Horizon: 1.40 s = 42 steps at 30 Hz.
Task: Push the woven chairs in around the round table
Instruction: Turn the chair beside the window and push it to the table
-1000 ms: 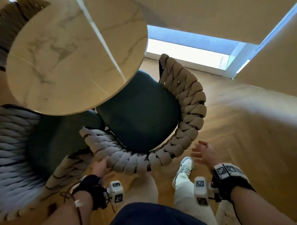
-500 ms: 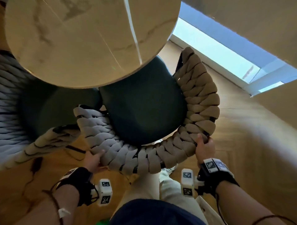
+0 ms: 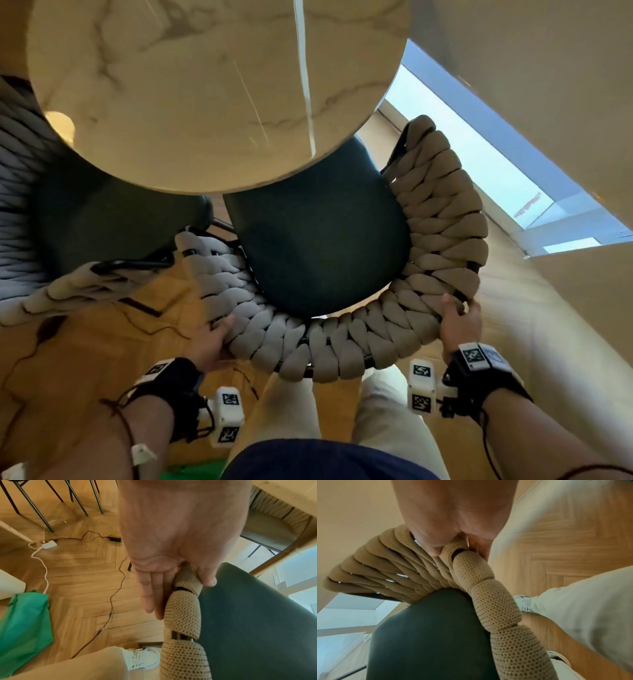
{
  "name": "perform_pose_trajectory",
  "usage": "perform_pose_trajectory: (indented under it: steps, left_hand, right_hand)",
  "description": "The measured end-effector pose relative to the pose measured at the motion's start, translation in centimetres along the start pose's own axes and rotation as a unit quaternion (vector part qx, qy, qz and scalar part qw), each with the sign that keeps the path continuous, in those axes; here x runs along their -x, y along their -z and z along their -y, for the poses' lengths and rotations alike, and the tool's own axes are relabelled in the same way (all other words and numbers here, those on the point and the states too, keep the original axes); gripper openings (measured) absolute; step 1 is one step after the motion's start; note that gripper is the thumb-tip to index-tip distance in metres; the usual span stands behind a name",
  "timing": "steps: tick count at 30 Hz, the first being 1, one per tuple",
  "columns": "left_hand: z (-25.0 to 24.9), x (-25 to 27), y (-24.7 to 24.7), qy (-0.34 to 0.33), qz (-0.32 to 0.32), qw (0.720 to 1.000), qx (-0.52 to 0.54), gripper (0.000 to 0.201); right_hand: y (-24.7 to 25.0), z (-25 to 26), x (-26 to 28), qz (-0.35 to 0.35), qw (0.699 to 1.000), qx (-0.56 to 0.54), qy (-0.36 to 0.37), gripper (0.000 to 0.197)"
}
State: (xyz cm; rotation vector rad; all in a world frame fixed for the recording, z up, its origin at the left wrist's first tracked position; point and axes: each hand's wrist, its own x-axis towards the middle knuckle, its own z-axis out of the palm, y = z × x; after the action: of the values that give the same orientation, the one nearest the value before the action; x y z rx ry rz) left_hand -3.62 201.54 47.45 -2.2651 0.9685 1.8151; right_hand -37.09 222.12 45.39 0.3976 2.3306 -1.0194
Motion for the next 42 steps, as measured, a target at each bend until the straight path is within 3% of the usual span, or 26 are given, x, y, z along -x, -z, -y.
perform_pose_trajectory:
  steps: [3,7,16,24,28,33,42]
  left_hand:
    - [-0.7,0.6,-2.1,-0.002,-0.033,0.999,0.025,0.031]
    - [-0.9,1.2,-4.6,0.003,-0.066,0.997,0.04,0.051]
    - [-2.2,1.8,-11.8,0.001,-0.057,0.996,0.064,0.05]
    - [-3.0,1.9,-12.7,0.021,-0.064,0.993,0.093,0.055]
    - [-4.0,1.5,-13.0,0.045,-0.082,0.983,0.16,0.061]
    - [-4.6,1.1,-13.4,0.03,-0.11,0.98,0.165,0.056]
    - [-5.2,2.1,-16.2,0.019,-0.078,0.985,0.156,0.029]
  right_hand:
    - [0.3,1.1,-1.9,0.016,1.0,0.017,0.012,0.051]
    - [0.8,2.5,-4.1,0.034,0.998,0.027,0.04,0.053]
    - [1.8,7.8,-11.7,0.04,0.995,0.062,0.067,0.056]
    - [1.6,8.9,-13.0,0.05,0.993,0.065,0.081,0.06]
    - [1.4,9.0,-13.0,0.065,0.997,0.024,0.031,0.072]
    - [1.3,10.0,-13.3,0.075,0.996,0.02,0.048,0.059]
    - [2.9,13.7,-16.0,0.096,0.992,0.04,0.073,0.054]
